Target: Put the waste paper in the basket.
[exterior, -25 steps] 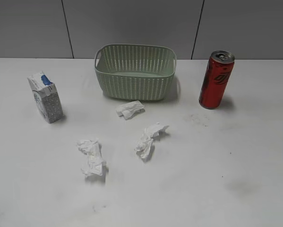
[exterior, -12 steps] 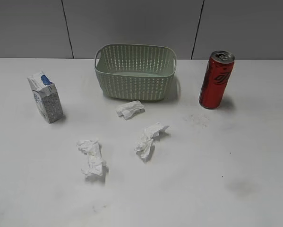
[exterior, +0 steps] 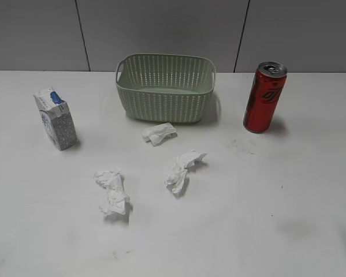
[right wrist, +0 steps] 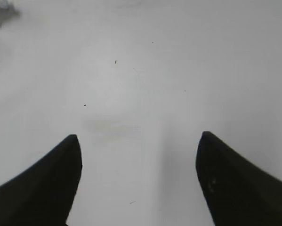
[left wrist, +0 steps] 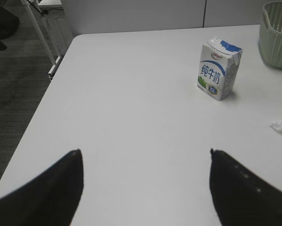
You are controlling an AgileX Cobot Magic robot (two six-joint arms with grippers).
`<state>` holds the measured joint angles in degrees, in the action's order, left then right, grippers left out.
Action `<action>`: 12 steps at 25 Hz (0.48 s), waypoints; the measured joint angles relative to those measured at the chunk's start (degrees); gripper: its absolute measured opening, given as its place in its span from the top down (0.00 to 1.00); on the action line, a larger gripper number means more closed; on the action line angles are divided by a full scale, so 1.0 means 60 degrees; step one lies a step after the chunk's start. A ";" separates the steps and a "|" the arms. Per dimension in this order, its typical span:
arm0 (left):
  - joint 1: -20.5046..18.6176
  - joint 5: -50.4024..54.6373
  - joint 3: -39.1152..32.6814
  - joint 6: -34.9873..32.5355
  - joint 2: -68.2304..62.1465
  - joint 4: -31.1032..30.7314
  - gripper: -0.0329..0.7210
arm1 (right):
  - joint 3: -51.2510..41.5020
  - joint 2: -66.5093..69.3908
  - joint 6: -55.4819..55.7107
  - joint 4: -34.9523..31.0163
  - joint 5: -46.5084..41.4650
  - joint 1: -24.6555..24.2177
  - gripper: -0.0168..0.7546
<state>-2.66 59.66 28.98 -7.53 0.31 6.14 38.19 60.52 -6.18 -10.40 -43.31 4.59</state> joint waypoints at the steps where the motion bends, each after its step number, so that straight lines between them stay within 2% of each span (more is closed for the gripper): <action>1: 0.0000 0.0000 0.0000 0.0000 0.0000 0.0000 0.14 | 0.0248 0.0582 -0.0168 -0.0122 0.0009 0.0000 0.24; 4: 0.0000 0.0000 0.0000 0.0000 0.0000 0.0000 0.15 | 0.0988 0.2086 -0.0476 -0.0470 0.0018 0.0094 0.24; 6: 0.0000 0.0000 0.0000 0.0000 0.0000 0.0000 0.15 | 0.1529 0.2927 -0.0495 -0.0546 -0.0031 0.0445 0.24; 9: 0.0000 0.0000 0.0000 0.0000 0.0000 0.0000 0.16 | 0.2217 0.4015 -0.0324 -0.0565 -0.0039 0.1470 0.24; 12: 0.0000 0.0000 0.0000 0.0000 0.0000 0.0000 0.17 | 0.2742 0.4992 0.0492 -0.0430 0.0333 0.2838 0.24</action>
<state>-2.66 59.66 28.98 -7.53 0.31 6.14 54.64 90.48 -3.23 -12.98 -41.31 21.62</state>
